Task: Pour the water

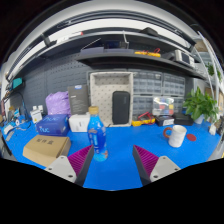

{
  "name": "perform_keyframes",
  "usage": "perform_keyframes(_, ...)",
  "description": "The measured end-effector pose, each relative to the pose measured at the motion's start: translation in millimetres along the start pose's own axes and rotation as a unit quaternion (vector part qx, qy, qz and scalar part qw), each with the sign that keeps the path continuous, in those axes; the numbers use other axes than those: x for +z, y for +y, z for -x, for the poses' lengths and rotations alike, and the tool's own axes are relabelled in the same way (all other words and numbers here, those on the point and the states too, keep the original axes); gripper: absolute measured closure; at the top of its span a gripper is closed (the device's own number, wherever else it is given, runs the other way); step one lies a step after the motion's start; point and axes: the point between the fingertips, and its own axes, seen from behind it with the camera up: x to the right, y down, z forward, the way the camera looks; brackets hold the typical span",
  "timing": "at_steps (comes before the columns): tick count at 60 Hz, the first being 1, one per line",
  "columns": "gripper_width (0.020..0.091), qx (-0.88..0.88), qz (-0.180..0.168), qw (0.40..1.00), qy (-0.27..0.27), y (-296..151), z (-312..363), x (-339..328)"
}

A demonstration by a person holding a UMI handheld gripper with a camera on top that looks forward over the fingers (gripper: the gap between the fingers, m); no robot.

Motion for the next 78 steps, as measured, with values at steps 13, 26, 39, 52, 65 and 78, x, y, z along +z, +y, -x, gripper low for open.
perform_keyframes(13,0.0306,-0.013,0.013,1.0,-0.01,25,84,63)
perform_keyframes(26,0.0309,-0.01,-0.008,1.0,0.001,11,91,121)
perform_keyframes(39,0.0499,-0.037,-0.043,0.998,-0.003,8,95,160)
perform_keyframes(52,0.0728,-0.042,-0.071,0.996,-0.021,4,95,170)
perform_keyframes(65,0.0732,0.008,-0.053,0.998,-0.046,4,87,172)
perform_keyframes(78,0.0733,0.161,-0.021,0.985,-0.055,-16,27,155)
